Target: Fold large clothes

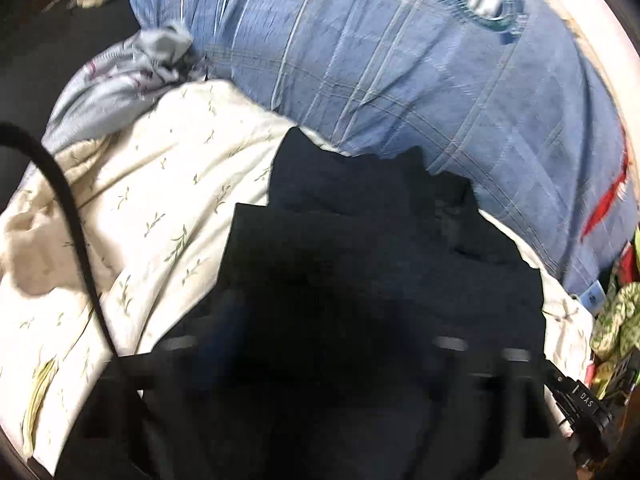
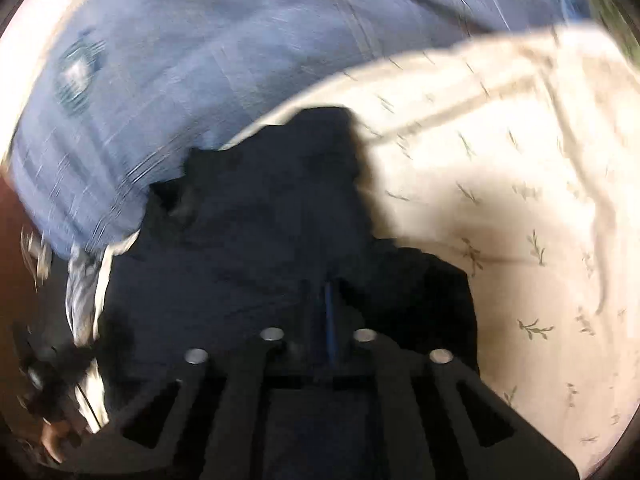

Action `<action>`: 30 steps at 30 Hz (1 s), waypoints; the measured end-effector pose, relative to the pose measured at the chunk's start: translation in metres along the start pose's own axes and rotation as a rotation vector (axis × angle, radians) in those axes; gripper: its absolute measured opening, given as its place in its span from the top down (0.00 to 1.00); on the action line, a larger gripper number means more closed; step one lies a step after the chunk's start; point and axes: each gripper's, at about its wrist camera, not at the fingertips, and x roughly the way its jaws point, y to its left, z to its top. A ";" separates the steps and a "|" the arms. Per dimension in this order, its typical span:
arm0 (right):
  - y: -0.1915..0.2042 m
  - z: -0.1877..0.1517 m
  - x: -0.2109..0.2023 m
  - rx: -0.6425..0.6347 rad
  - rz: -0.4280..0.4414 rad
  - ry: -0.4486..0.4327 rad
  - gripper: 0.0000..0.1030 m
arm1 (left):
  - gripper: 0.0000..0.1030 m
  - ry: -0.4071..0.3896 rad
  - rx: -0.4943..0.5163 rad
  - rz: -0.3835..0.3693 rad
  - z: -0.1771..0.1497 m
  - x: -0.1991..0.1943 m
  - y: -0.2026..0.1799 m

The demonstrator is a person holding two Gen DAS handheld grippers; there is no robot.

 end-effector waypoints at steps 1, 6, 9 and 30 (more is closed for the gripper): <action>0.005 -0.004 -0.002 -0.010 0.007 -0.001 0.69 | 0.18 -0.002 0.011 0.002 -0.002 -0.002 -0.003; 0.018 -0.026 0.004 -0.083 0.016 0.043 0.59 | 0.16 0.046 0.123 0.060 -0.028 0.001 -0.003; 0.013 -0.027 0.020 -0.076 -0.028 0.092 0.54 | 0.17 0.065 0.141 0.195 -0.030 0.027 0.008; 0.024 -0.117 -0.079 -0.189 -0.054 -0.079 0.37 | 0.16 -0.058 0.414 0.314 -0.122 -0.076 -0.005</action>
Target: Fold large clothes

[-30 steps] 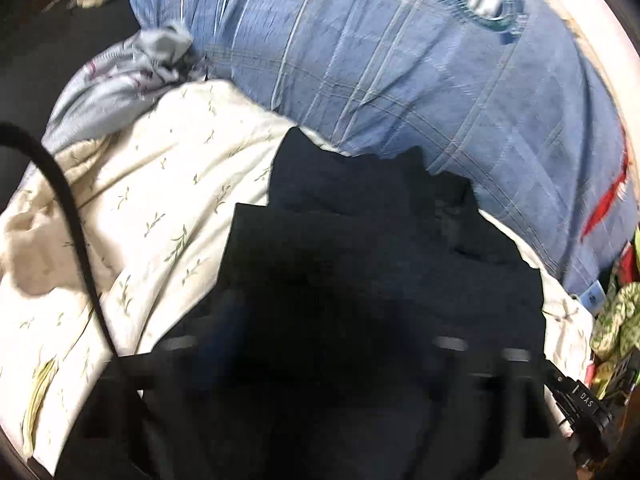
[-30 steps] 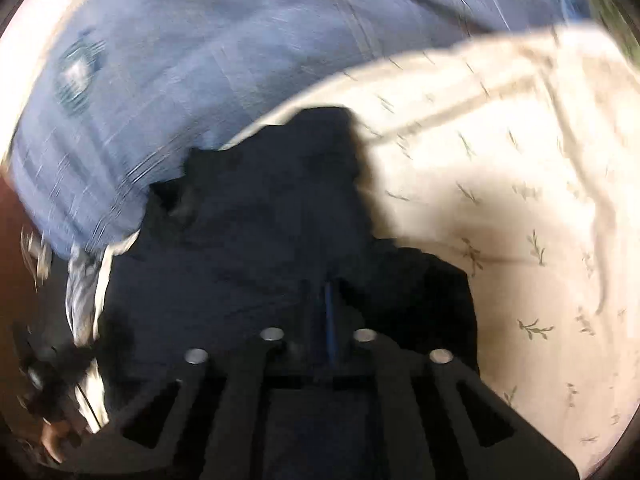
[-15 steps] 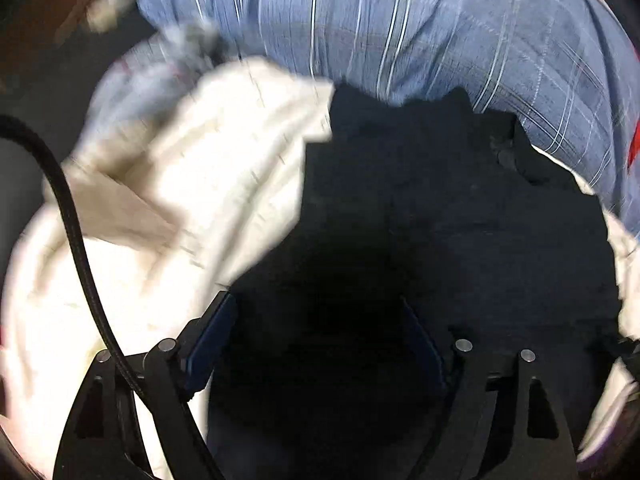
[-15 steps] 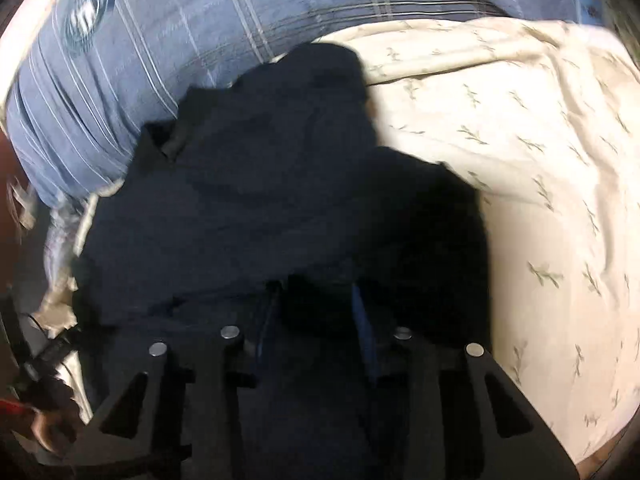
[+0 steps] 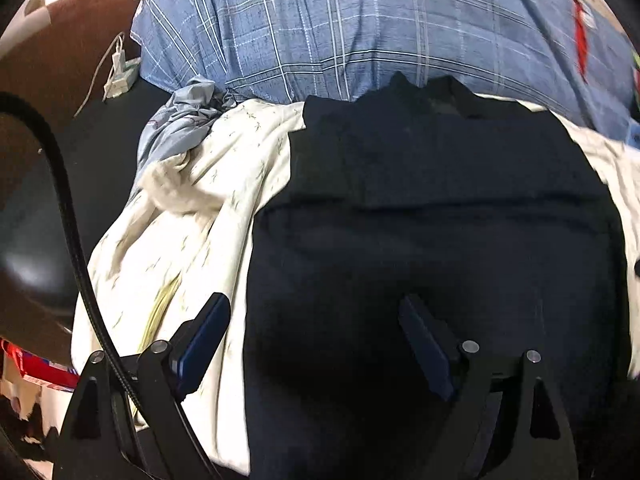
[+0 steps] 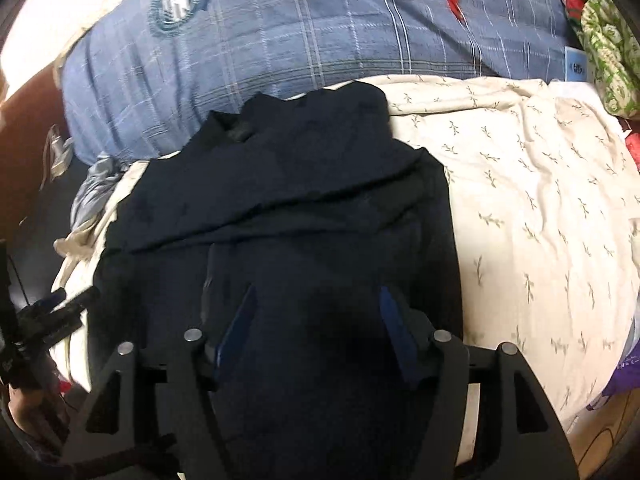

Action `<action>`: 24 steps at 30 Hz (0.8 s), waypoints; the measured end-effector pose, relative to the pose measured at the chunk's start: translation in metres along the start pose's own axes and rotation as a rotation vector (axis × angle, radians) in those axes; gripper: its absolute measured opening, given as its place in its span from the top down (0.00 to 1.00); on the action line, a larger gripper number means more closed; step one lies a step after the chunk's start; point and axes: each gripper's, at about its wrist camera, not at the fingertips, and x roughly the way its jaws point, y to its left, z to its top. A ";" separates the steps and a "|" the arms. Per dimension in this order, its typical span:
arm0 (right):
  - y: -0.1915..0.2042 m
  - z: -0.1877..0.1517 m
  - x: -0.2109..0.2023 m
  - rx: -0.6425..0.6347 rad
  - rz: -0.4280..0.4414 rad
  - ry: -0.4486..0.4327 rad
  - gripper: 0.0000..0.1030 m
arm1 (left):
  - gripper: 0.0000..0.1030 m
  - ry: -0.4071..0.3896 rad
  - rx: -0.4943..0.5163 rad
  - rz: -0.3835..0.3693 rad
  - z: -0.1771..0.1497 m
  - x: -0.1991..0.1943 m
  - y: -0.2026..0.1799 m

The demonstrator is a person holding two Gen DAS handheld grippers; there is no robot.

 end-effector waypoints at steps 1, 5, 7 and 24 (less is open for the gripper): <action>0.000 -0.005 -0.006 -0.001 0.003 -0.012 0.37 | 0.16 -0.010 0.006 0.000 -0.009 -0.008 0.003; -0.005 -0.026 -0.040 0.015 0.036 -0.058 0.37 | 0.16 -0.042 -0.013 -0.014 -0.042 -0.042 0.023; -0.006 -0.037 -0.057 0.013 0.038 -0.069 0.37 | 0.15 -0.052 -0.041 -0.018 -0.057 -0.056 0.035; -0.081 -0.139 -0.329 0.131 -0.128 -0.445 0.36 | 0.13 -0.191 -0.411 -0.121 -0.154 -0.164 0.148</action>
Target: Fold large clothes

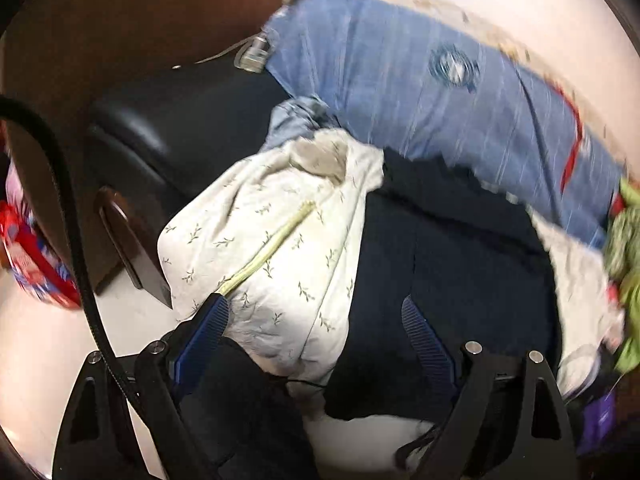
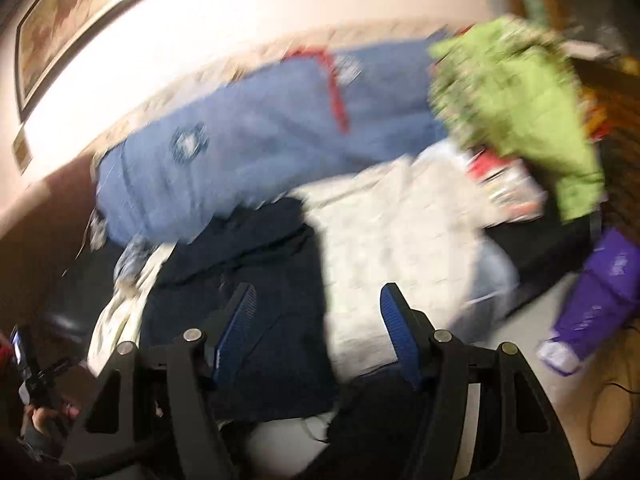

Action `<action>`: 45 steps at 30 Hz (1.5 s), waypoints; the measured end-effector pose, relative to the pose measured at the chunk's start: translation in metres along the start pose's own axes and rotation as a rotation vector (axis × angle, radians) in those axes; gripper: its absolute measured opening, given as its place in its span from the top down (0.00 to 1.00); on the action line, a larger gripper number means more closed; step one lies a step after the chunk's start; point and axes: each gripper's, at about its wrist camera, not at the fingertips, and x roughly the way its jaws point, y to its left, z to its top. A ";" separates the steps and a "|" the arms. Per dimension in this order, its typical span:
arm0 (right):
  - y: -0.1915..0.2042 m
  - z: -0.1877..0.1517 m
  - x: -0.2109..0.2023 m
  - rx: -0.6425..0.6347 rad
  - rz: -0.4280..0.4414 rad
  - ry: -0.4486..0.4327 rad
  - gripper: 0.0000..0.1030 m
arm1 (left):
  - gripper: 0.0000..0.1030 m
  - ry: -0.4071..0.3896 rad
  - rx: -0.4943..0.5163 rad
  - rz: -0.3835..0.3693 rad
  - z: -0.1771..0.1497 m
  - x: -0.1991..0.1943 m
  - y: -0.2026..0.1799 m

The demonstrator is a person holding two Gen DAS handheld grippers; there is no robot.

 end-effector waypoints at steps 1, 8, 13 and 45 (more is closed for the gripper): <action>0.000 0.003 -0.013 -0.011 -0.017 -0.026 0.33 | 0.13 -0.003 -0.020 -0.005 0.002 -0.002 0.004; 0.007 0.013 -0.045 0.031 0.115 -0.232 0.22 | 0.12 -0.107 -0.068 -0.090 0.016 -0.016 0.008; -0.006 0.032 0.000 0.371 0.719 -0.362 0.22 | 0.09 -0.154 -0.086 -0.142 0.024 -0.029 0.004; 0.029 -0.152 0.255 0.008 0.074 0.652 0.09 | 0.01 0.145 0.449 0.049 -0.097 0.107 -0.048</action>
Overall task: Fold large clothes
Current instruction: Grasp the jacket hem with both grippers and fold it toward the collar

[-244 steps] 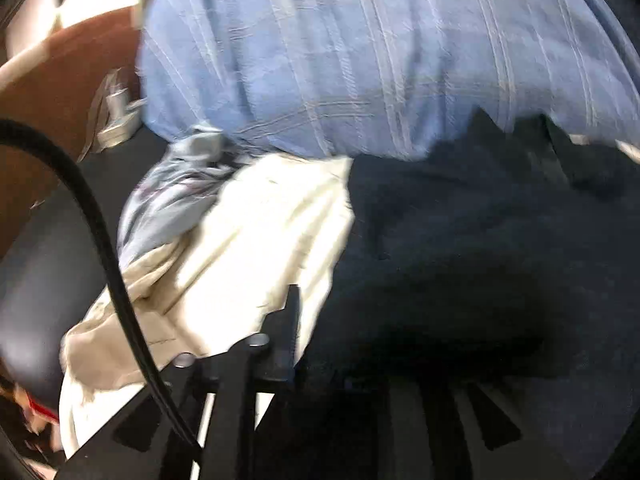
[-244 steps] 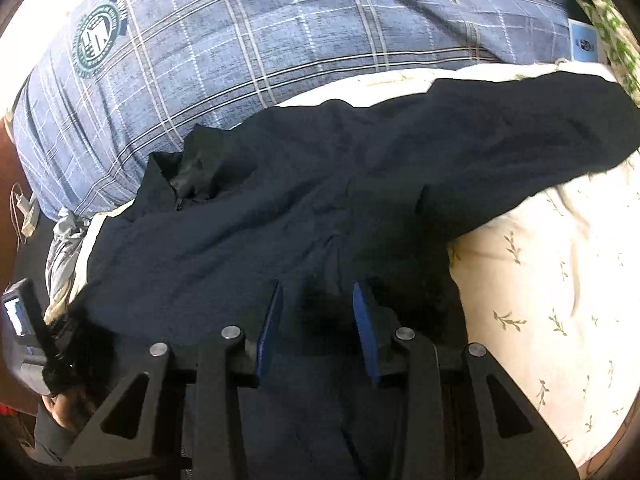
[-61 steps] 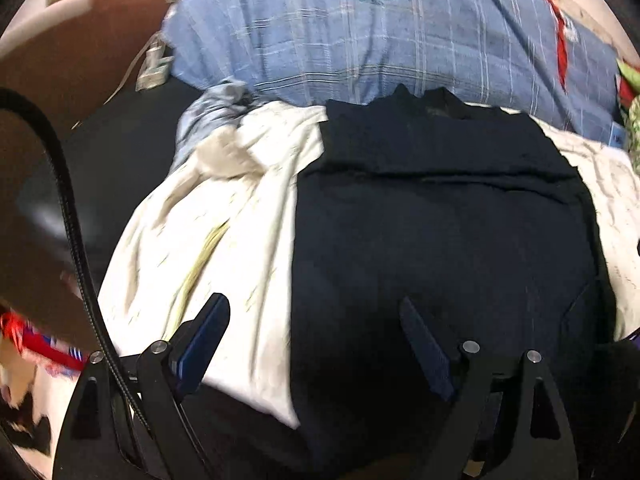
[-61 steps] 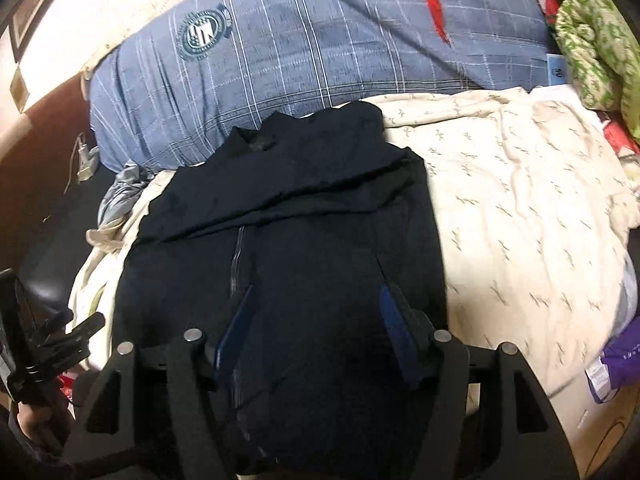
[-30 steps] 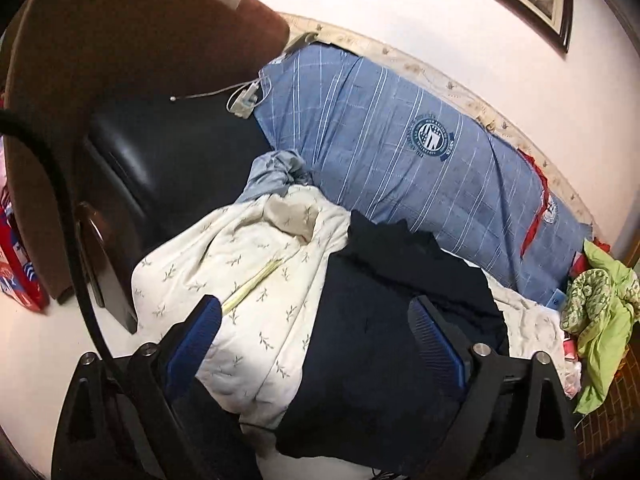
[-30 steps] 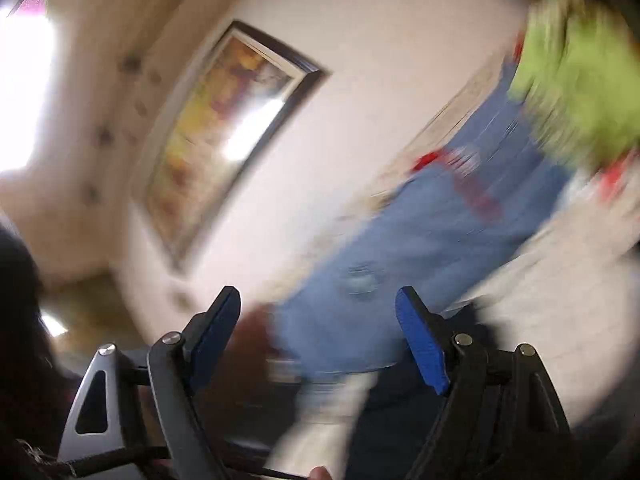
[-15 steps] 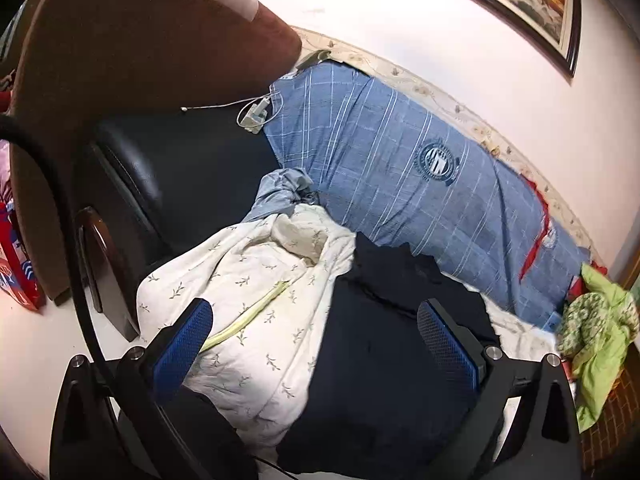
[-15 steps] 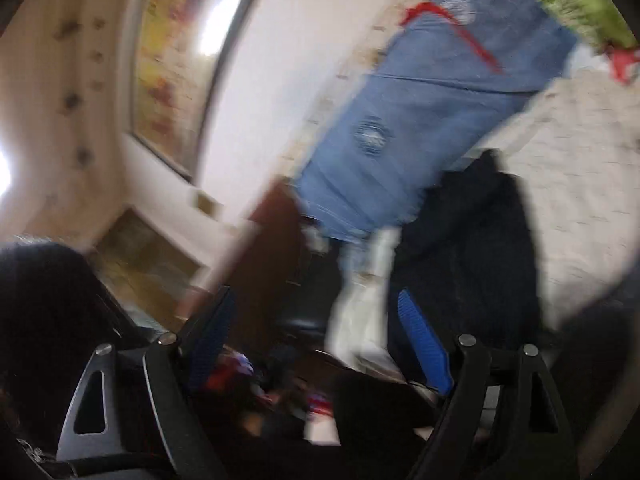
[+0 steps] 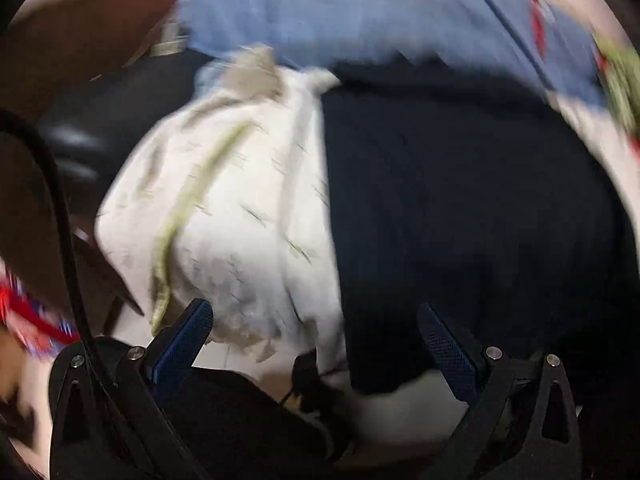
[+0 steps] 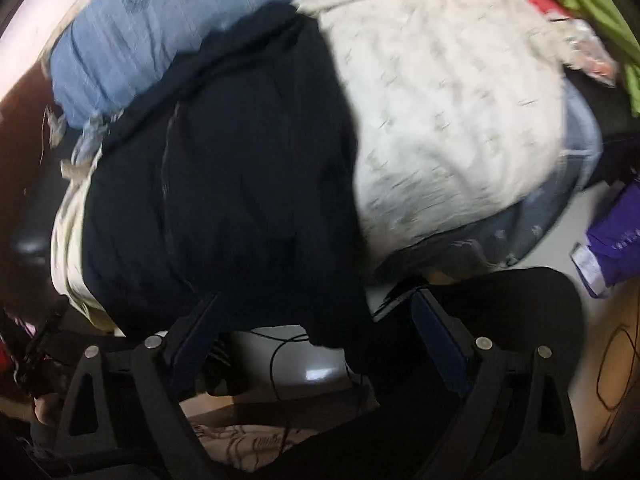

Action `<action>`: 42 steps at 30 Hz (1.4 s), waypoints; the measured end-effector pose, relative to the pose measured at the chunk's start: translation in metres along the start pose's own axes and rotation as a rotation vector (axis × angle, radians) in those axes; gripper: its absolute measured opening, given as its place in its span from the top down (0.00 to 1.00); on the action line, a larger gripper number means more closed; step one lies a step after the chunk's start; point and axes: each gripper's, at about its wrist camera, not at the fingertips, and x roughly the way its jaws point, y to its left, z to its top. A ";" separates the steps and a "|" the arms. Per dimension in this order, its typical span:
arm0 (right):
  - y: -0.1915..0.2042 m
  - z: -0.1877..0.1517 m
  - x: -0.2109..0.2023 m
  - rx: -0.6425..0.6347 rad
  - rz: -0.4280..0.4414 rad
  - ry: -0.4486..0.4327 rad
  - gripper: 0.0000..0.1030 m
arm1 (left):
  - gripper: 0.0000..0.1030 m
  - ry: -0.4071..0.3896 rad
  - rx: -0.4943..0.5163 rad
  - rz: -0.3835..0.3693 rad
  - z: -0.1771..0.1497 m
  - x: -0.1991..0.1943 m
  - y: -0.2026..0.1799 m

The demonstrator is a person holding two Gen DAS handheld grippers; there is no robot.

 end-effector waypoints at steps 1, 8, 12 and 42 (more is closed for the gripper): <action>-0.001 -0.001 0.005 -0.008 0.013 0.002 0.09 | 0.01 0.028 0.039 -0.033 -0.004 0.005 -0.007; -0.010 -0.008 0.018 0.015 0.047 0.035 0.09 | 0.01 0.164 -0.116 -0.291 -0.010 0.036 0.006; -0.009 -0.006 0.020 0.030 0.058 0.039 0.09 | 0.02 0.263 -0.276 -0.446 -0.015 0.069 0.021; -0.032 -0.011 0.068 0.122 0.321 0.178 0.69 | 0.97 0.336 -0.323 -0.519 -0.021 0.076 0.026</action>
